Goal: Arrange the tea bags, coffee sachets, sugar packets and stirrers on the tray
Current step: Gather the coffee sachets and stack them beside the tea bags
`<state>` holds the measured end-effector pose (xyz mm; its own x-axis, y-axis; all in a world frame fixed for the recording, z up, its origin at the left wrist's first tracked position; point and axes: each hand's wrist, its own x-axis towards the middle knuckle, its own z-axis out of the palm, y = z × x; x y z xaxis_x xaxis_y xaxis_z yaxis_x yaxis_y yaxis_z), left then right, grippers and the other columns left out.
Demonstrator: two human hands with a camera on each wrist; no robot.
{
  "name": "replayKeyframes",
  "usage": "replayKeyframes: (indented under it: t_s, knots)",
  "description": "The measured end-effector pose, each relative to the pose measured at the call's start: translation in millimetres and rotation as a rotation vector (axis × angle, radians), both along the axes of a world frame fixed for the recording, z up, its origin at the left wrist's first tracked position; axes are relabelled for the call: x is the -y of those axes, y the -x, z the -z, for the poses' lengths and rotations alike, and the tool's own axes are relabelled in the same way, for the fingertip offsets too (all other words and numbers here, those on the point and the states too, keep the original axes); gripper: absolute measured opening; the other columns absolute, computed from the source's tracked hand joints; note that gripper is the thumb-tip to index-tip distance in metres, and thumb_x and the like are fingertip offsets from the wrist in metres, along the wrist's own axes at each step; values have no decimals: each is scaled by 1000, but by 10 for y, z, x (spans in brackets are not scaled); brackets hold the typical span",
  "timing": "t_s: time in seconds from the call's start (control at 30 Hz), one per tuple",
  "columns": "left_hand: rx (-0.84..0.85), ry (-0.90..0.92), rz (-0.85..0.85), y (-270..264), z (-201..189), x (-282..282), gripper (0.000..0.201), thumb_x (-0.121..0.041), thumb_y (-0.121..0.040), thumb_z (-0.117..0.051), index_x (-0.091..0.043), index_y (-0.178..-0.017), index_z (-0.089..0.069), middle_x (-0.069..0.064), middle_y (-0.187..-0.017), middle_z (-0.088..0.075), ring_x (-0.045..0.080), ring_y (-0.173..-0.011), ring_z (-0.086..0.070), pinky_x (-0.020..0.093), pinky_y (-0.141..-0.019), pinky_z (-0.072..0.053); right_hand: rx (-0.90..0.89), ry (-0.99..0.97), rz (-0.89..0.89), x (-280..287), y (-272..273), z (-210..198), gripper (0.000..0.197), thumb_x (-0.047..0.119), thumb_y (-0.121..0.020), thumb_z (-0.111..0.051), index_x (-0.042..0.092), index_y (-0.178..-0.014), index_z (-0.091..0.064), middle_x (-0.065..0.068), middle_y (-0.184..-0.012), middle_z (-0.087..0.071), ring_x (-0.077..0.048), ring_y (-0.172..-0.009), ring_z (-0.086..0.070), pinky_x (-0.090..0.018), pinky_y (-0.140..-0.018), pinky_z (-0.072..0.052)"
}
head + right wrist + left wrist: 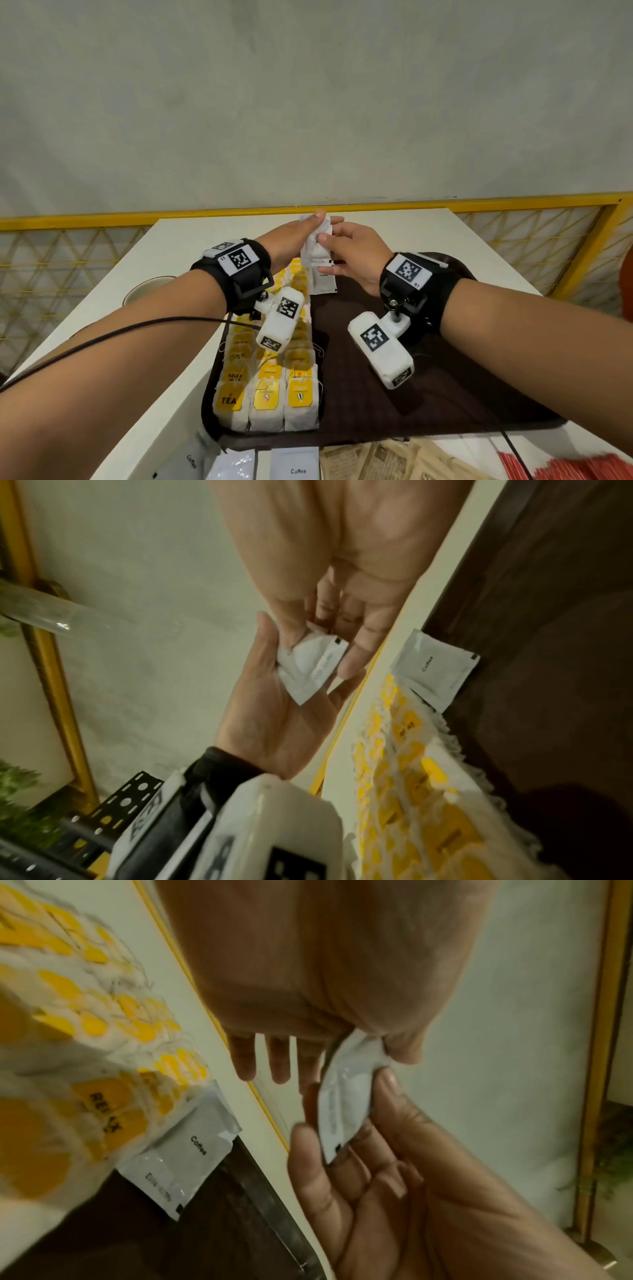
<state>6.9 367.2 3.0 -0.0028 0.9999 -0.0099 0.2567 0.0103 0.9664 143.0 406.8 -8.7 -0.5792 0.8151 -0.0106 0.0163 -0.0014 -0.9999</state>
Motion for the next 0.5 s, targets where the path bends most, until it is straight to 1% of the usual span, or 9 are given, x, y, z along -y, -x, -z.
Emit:
replayKeyframes:
  t_s: [0.03, 0.1, 0.17, 0.23, 0.3, 0.33, 0.37, 0.43, 0.5]
  knots:
    - [-16, -13, -31, 11, -15, 6, 42, -41, -102, -29, -22, -127, -56, -3, -120, -62, 12, -108, -58, 22, -91, -44, 17, -6, 21, -8, -12, 15, 11, 11, -95, -57, 2, -98, -61, -7, -87, -64, -15, -74, -66, -37, -75, -59]
    - [-86, -49, -127, 75, -38, 11, 25, -28, -100, -44, -16, -108, -64, 3, -100, -66, 19, -92, -62, 26, -81, -49, 55, -1, 75, -35, -38, 63, 6, 9, -93, -59, 9, -87, -61, -13, -91, -65, -23, -80, -66, -40, -75, -59]
    - [-194, -50, -160, 146, -61, 6, 11, -17, -94, -56, -14, -90, -65, 3, -80, -62, 16, -74, -59, 24, -69, -49, 100, -2, 113, -76, -57, 144, 9, 6, -90, -61, 12, -83, -61, -19, -97, -66, -29, -87, -67, -45, -78, -57]
    - [-366, -9, -126, 188, -75, -20, 9, -13, -90, -62, -15, -82, -65, 0, -73, -62, 11, -67, -58, 21, -63, -49, 196, -52, 134, -100, -72, 230, 7, 7, -89, -62, 12, -83, -63, -20, -99, -68, -31, -88, -68, -44, -77, -58]
    - [-555, 33, -85, 176, -68, -58, 8, -13, -88, -65, -16, -81, -65, -2, -73, -64, 9, -66, -59, 19, -62, -48, 307, -141, 136, -104, -77, 298, 6, 11, -87, -65, 5, -90, -67, -16, -90, -67, -28, -76, -63, -38, -67, -56]
    - [-631, 49, -74, 162, -52, -84, 7, -13, -88, -65, -15, -82, -65, -4, -72, -64, 8, -65, -59, 18, -61, -47, 360, -187, 130, -115, -72, 337, 14, 13, -86, -66, 2, -94, -67, -14, -86, -64, -27, -74, -61, -39, -68, -55]
    - [-695, 60, -67, 145, -32, -114, 5, -14, -88, -64, -14, -84, -66, -5, -71, -63, 7, -64, -59, 17, -60, -44, 408, -218, 125, -130, -64, 369, 19, 16, -85, -68, 0, -96, -67, -12, -83, -63, -29, -76, -61, -42, -73, -55]
    - [-804, 72, -67, 120, 13, -175, 9, -17, -88, -65, -10, -92, -69, -6, -74, -62, 7, -67, -57, 18, -64, -42, 473, -247, 112, -156, -58, 409, 17, 17, -84, -70, 3, -92, -66, -8, -78, -62, -27, -78, -62, -46, -81, -56]
    - [-857, 93, -71, 110, 50, -234, 14, -18, -87, -66, -9, -97, -71, -4, -81, -62, 10, -76, -55, 21, -66, -41, 505, -246, 97, -194, -57, 437, 9, 17, -84, -71, 11, -85, -64, -7, -77, -63, -21, -74, -61, -43, -80, -57]
